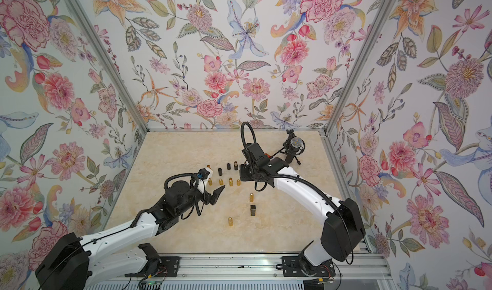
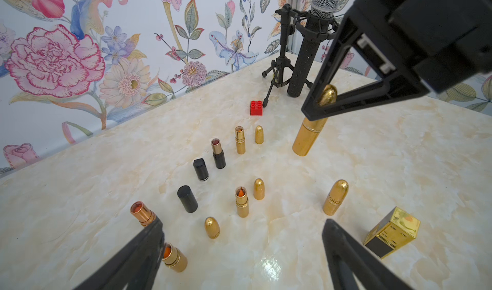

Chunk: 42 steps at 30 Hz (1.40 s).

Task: Open the lipstick cap
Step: Open the cover of the lipstick.

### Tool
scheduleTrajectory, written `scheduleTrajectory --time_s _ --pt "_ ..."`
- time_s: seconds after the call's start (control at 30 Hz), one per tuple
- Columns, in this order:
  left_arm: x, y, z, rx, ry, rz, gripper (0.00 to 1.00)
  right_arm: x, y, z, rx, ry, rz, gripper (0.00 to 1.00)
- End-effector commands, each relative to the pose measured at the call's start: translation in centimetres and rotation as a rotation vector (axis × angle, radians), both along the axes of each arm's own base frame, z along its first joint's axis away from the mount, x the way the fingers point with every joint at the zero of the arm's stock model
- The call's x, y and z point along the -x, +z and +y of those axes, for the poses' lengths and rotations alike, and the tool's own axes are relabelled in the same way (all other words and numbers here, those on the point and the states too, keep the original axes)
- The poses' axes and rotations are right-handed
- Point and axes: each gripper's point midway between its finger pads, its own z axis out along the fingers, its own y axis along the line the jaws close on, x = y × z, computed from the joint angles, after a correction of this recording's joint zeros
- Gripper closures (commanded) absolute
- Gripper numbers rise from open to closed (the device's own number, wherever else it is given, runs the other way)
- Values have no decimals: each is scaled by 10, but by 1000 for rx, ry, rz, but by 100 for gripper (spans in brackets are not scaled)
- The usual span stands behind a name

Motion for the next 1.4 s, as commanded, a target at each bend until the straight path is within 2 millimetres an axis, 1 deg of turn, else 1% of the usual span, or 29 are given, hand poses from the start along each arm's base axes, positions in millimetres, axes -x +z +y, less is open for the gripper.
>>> scheduleTrajectory --time_s 0.0,0.1,0.13,0.2,0.27,0.4,0.5,0.57,0.6,0.7,0.9,1.0,1.1,1.2,1.27,1.37 --pt "5 16 -22 16 -113 -67 8 24 21 7 -55 64 41 78" --pt "10 21 -35 33 -193 -100 12 34 31 15 -115 99 72 78" --pt "12 21 -40 33 -219 -108 15 38 33 18 -132 114 83 78" --pt "11 21 -47 27 -244 -117 16 44 37 23 -152 136 92 78" --pt "13 23 -54 29 -283 -128 20 49 40 28 -165 161 96 78" --pt "17 24 -66 39 -355 -140 26 55 44 34 -185 190 105 78" --pt "16 22 -70 32 -368 -142 34 58 49 38 -197 201 101 78" --pt "18 22 -73 36 -387 -141 37 57 52 37 -200 200 93 78" --pt "19 21 -75 37 -400 -141 40 57 54 37 -204 201 91 78" --pt "19 20 -75 33 -404 -141 51 58 56 40 -216 212 97 78" --pt "19 20 -75 28 -404 -148 59 57 56 39 -214 206 93 78" --pt "20 20 -74 28 -406 -147 65 57 53 39 -212 211 103 79" --pt "20 19 -73 27 -401 -148 74 57 54 38 -212 205 100 79" --pt "21 20 -72 30 -397 -151 78 56 55 38 -216 206 100 79" --pt "21 22 -72 36 -397 -154 83 56 55 38 -216 207 99 79" --pt "21 21 -71 36 -395 -152 86 54 55 37 -217 200 99 79"
